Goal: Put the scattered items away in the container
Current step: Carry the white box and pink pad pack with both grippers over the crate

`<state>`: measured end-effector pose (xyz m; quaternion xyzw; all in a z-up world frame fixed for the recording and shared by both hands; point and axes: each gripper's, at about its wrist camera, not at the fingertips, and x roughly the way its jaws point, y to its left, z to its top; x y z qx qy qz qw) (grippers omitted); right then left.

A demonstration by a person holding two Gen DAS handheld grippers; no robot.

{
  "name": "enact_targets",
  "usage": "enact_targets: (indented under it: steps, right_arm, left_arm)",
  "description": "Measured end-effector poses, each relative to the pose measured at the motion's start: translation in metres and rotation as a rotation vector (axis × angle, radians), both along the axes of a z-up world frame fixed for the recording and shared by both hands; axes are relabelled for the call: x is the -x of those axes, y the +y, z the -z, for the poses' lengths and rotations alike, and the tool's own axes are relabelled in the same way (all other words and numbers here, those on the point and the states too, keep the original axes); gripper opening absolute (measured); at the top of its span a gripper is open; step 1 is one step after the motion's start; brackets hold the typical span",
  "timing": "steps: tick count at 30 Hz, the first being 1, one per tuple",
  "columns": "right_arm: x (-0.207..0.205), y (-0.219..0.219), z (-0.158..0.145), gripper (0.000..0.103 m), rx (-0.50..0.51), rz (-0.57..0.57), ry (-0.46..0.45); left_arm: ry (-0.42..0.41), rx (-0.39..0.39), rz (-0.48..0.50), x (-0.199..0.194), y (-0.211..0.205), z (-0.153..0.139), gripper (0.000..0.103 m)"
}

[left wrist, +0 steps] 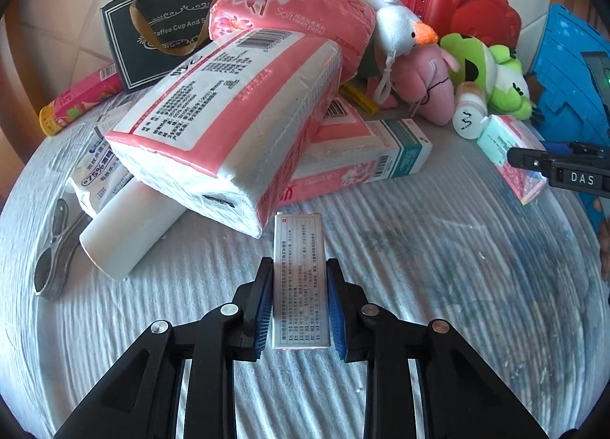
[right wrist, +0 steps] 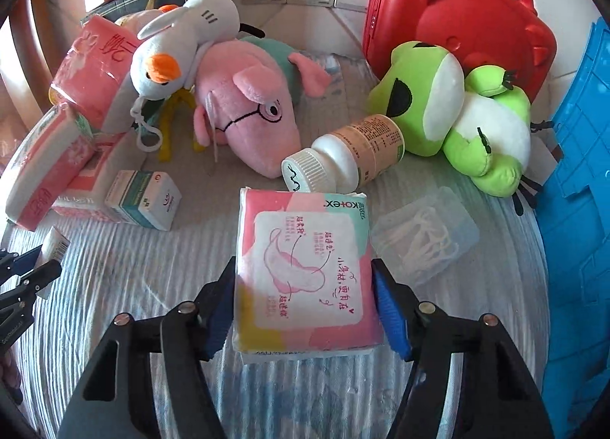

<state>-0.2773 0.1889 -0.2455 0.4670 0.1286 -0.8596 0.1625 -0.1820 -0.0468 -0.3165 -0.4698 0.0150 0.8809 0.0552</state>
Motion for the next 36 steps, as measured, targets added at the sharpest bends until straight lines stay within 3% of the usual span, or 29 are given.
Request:
enact_targets:
  steps: [13, 22, 29, 36]
  right_arm:
    - [-0.059, 0.027, -0.080, 0.064, 0.087, -0.016, 0.027]
    - [-0.119, 0.059, -0.165, 0.065, 0.146, -0.065, 0.086]
    - [-0.157, 0.101, -0.232, 0.065, 0.203, -0.075, 0.162]
    - [-0.179, 0.152, -0.274, 0.065, 0.259, -0.059, 0.211]
  left_arm:
    - [0.052, 0.002, -0.029, -0.042, 0.009, -0.075, 0.026]
    - [0.139, 0.003, -0.053, -0.080, 0.019, -0.161, 0.026]
    - [0.216, 0.010, -0.052, -0.104, 0.046, -0.226, 0.026]
    - [0.273, 0.001, -0.034, -0.123, 0.093, -0.269, 0.026]
